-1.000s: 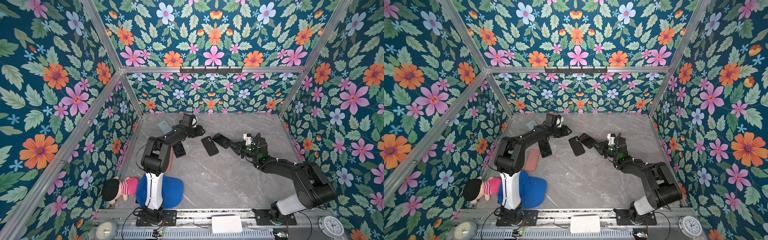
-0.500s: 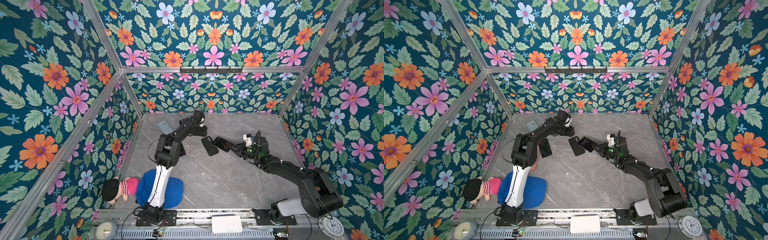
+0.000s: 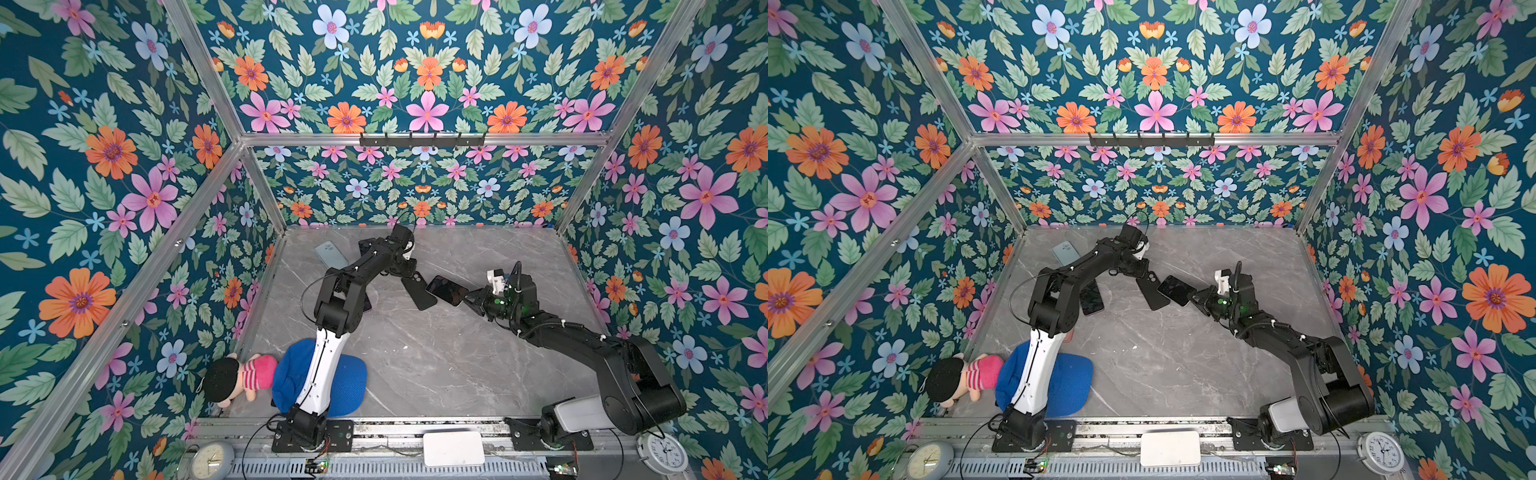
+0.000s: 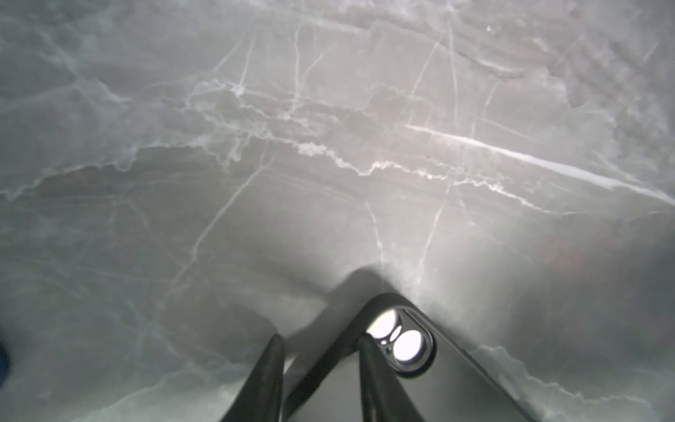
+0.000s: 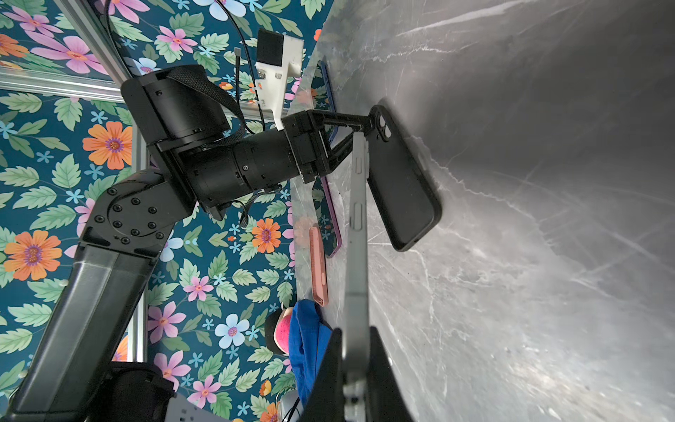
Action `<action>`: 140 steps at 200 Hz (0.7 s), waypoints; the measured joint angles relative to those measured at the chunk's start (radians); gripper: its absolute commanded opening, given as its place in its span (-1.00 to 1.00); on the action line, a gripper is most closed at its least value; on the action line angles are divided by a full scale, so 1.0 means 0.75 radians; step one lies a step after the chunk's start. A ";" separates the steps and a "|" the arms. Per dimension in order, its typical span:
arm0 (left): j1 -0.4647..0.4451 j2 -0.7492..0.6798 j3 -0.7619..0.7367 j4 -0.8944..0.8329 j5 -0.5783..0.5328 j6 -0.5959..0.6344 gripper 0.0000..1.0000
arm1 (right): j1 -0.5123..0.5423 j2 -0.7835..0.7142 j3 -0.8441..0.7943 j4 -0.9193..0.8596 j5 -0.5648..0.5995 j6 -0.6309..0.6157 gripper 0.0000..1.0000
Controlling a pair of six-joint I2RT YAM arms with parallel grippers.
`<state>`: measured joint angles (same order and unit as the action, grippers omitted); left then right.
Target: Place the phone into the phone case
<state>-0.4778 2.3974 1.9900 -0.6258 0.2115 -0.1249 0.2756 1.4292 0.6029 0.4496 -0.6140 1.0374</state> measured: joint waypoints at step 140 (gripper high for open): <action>0.000 -0.180 -0.305 0.092 -0.033 -0.001 -0.74 | 0.000 0.033 0.049 -0.033 -0.055 -0.030 -1.00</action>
<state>-0.4778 2.2627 1.7615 -0.5568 0.1867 -0.1253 0.2756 1.4536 0.6395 0.4252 -0.6552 1.0149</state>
